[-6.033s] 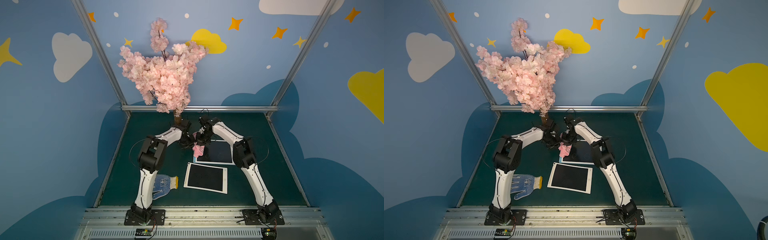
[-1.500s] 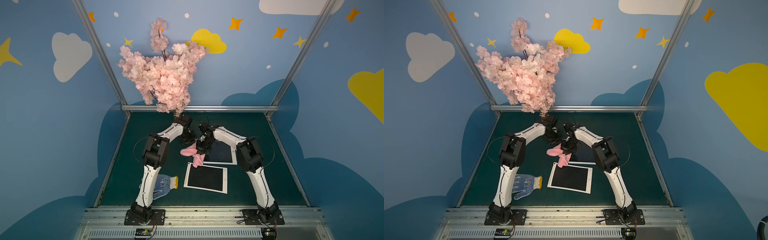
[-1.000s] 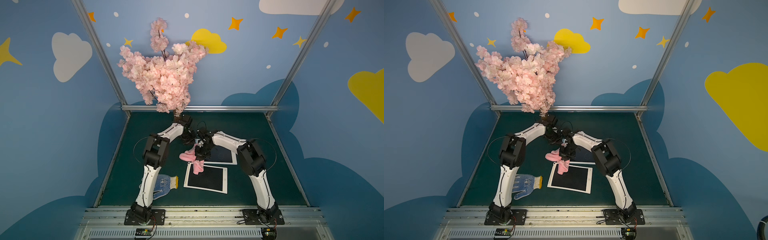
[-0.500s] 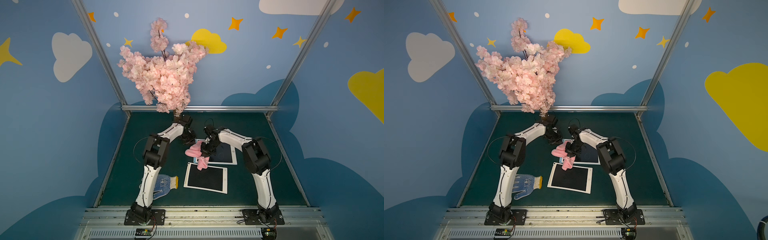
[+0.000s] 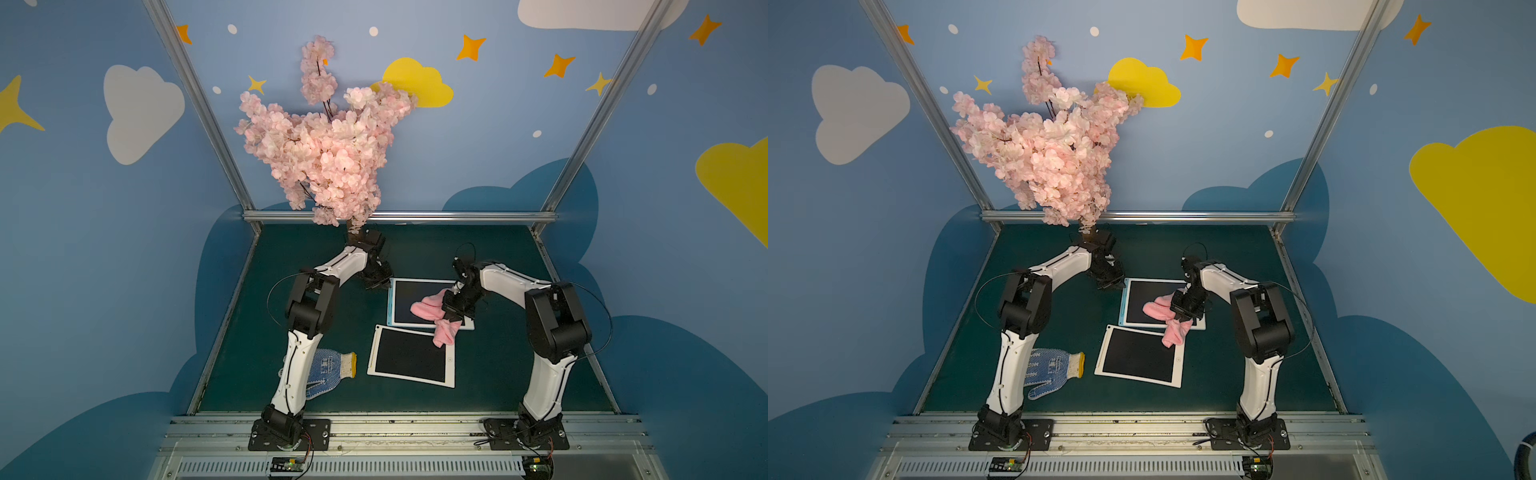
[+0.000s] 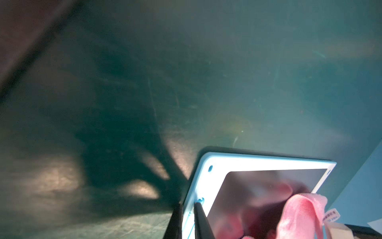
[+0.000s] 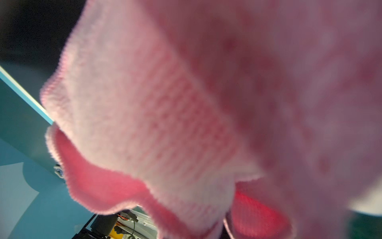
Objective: Wipe the drawing tablet
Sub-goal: Wipe the dirt from the drawing tablet.
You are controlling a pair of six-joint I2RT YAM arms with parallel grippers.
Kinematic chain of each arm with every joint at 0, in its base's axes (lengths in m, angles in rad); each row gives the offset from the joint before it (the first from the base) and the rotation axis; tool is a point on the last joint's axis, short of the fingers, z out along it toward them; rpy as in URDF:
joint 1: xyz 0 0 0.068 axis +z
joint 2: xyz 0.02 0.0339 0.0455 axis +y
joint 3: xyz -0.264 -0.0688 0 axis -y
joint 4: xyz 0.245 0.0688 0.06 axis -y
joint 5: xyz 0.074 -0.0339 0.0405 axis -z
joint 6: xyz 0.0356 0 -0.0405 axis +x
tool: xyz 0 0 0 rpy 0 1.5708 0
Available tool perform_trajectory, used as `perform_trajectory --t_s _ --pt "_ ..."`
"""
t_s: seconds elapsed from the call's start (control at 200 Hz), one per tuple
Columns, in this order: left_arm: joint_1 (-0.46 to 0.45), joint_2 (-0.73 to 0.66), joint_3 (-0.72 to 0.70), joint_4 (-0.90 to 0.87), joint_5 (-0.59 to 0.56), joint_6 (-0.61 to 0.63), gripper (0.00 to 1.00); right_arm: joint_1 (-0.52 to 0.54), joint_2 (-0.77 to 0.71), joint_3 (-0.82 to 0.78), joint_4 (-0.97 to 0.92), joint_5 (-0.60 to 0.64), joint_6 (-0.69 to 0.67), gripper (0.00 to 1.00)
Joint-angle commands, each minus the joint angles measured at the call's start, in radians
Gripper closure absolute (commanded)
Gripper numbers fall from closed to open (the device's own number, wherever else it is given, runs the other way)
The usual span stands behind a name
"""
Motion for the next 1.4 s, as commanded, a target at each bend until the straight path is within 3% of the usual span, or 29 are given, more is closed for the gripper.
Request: perform_trajectory --t_s 0.0,0.155,0.3,0.425,0.691,0.826,0.946,1.181,1.296,1.392 --pt "-0.015 0.003 -0.004 -0.033 0.009 0.014 0.85 0.131 0.062 0.118 -0.012 -0.012 0.009 1.0" --pt "-0.016 0.004 -0.008 -0.033 0.007 0.017 0.85 0.27 0.19 0.313 -0.018 -0.061 0.068 1.0" --pt "-0.017 0.003 -0.01 -0.035 0.006 0.019 0.85 0.299 0.243 0.38 -0.03 -0.079 0.078 1.0" --pt "-0.017 -0.002 -0.011 -0.036 0.003 0.023 0.85 0.244 0.186 0.276 -0.023 -0.058 0.061 1.0" --pt "-0.017 0.003 -0.004 -0.037 0.007 0.024 0.85 0.021 -0.038 -0.064 0.011 -0.008 -0.018 1.0" --pt "-0.017 0.003 -0.003 -0.038 0.006 0.026 0.85 -0.023 -0.098 -0.124 0.009 0.021 -0.041 1.0" --pt "-0.016 0.006 -0.003 -0.038 0.007 0.025 0.85 0.039 -0.055 -0.059 0.012 0.006 -0.019 1.0" --pt "-0.017 -0.001 -0.006 -0.038 0.007 0.026 0.85 0.241 0.182 0.281 -0.012 -0.068 0.039 1.0" --pt "-0.016 -0.001 -0.007 -0.039 0.006 0.027 0.85 0.228 0.234 0.333 0.006 -0.096 0.076 1.0" --pt "-0.017 0.001 -0.005 -0.039 0.007 0.028 0.85 0.164 0.199 0.284 0.006 -0.079 0.063 1.0"
